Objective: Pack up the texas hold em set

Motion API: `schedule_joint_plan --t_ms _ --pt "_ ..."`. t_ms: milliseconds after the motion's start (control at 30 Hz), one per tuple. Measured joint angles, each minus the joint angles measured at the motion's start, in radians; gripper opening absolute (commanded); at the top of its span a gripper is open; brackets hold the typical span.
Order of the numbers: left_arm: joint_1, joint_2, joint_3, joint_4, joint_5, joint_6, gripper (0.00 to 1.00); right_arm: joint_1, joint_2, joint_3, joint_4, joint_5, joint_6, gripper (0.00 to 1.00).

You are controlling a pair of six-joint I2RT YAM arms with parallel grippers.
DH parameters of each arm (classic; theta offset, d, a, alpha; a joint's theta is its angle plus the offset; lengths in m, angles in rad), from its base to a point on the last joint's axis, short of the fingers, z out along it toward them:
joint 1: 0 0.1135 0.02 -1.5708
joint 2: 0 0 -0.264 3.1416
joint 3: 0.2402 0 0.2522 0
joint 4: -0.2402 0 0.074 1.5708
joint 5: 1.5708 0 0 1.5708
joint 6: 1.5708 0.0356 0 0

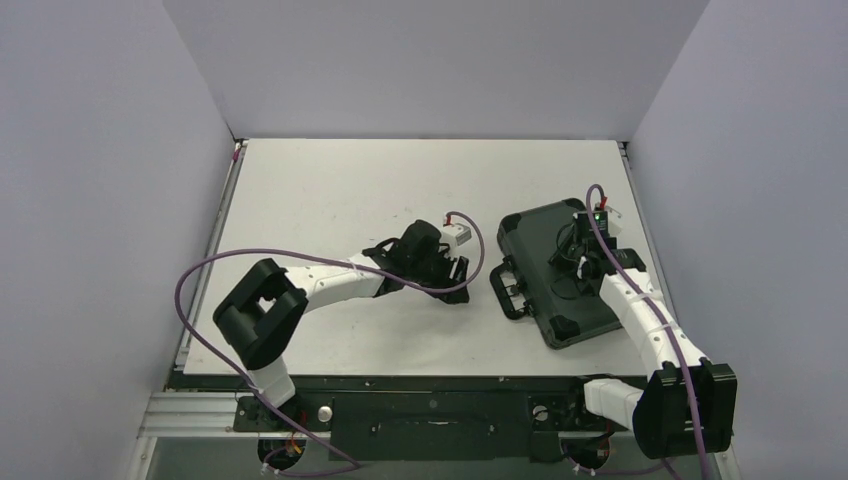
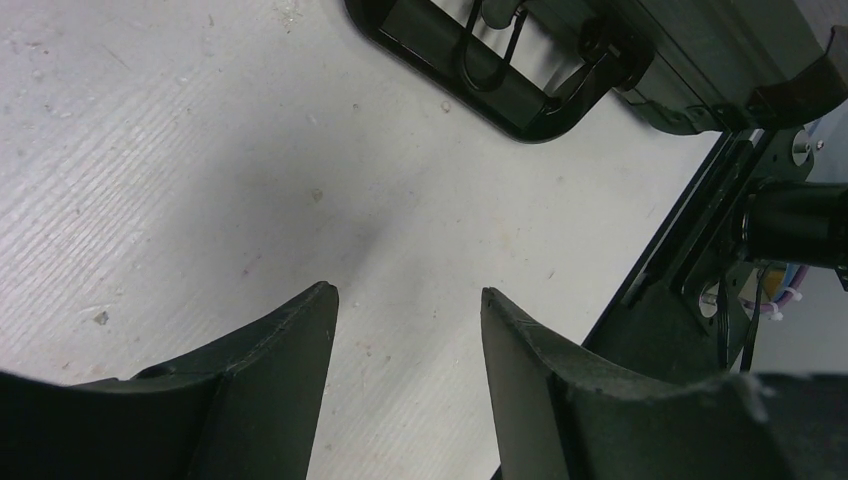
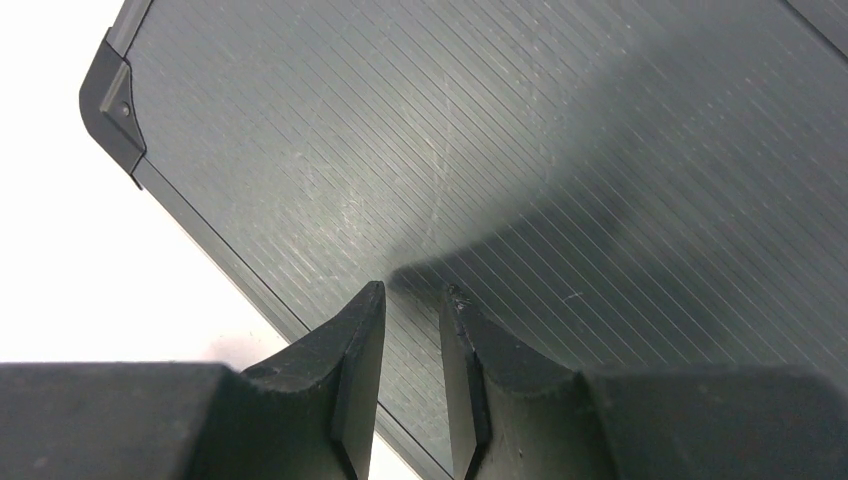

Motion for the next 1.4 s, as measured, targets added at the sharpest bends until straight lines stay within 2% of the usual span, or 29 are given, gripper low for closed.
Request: schedule_joint_plan --t_ms 467,733,1000,1400 --pt "-0.028 0.139 0.083 0.024 0.058 -0.005 0.37 0.001 -0.006 -0.03 0.068 -0.005 0.008 0.2" --pt "-0.034 0.234 0.158 0.053 0.106 -0.033 0.14 0.001 0.01 -0.032 0.1 -0.011 0.008 0.17" --pt "-0.034 0.301 0.217 0.058 0.127 -0.056 0.01 0.001 0.032 -0.027 0.128 -0.021 0.008 0.16" --pt "-0.034 0.399 0.304 0.076 0.165 -0.123 0.0 0.001 0.053 -0.023 0.159 -0.037 0.006 0.15"
